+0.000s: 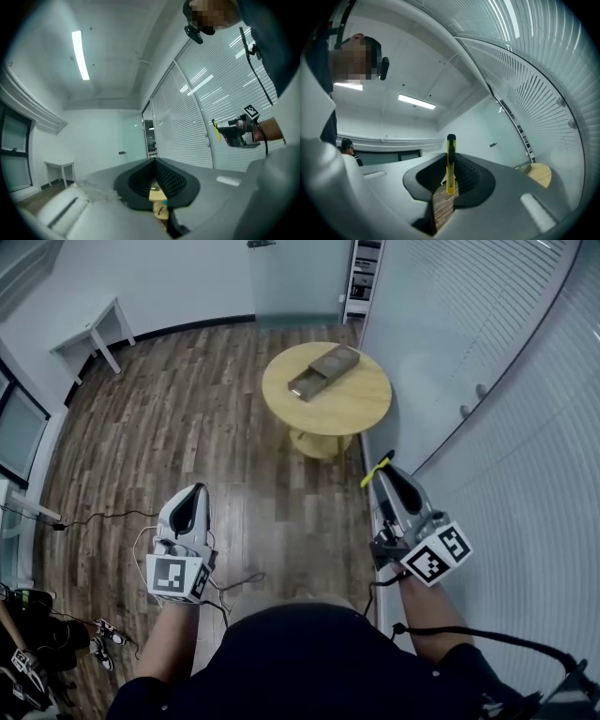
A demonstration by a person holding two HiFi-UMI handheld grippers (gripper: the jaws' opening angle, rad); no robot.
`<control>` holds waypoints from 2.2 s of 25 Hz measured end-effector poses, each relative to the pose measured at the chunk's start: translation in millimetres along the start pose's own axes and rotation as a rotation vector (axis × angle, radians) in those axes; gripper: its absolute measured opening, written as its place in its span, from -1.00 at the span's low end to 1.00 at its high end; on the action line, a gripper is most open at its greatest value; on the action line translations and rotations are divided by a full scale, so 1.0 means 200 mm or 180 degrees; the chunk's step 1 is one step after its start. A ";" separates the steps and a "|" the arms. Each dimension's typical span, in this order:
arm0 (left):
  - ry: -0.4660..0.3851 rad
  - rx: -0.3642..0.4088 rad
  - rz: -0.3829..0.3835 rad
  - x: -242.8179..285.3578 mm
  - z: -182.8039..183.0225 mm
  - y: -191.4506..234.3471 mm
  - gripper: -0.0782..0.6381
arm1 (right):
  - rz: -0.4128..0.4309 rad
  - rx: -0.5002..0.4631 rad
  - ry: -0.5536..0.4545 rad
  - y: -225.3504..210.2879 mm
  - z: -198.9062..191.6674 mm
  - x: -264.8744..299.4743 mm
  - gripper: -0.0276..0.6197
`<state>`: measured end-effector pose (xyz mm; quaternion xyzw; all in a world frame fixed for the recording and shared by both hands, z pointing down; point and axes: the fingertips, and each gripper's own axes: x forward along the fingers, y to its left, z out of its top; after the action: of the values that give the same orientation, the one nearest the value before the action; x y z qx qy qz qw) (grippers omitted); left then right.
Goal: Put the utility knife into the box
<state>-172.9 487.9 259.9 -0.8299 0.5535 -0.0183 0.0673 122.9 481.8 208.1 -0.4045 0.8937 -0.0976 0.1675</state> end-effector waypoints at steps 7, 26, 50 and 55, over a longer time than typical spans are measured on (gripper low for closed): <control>0.0126 0.0090 -0.0041 0.13 0.00 0.00 -0.77 | -0.0075 0.0223 0.0080 -0.14 -0.10 0.07 -0.74; 0.0235 -0.0120 -0.0724 1.05 -0.27 0.51 -0.77 | -0.0284 0.0001 0.0164 -0.51 -0.16 1.03 -0.74; 0.0436 -0.0078 -0.0500 1.84 -0.43 0.98 -0.77 | -0.0106 0.0201 0.0201 -1.03 -0.23 1.83 -0.74; 0.0421 0.0039 -0.0406 2.08 -0.33 0.98 -0.77 | 0.0058 0.0257 0.0217 -1.28 -0.16 1.96 -0.74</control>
<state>-198.4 23.5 280.0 -0.8600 0.5027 -0.0808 0.0344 46.4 20.4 230.0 -0.3857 0.8979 -0.1458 0.1540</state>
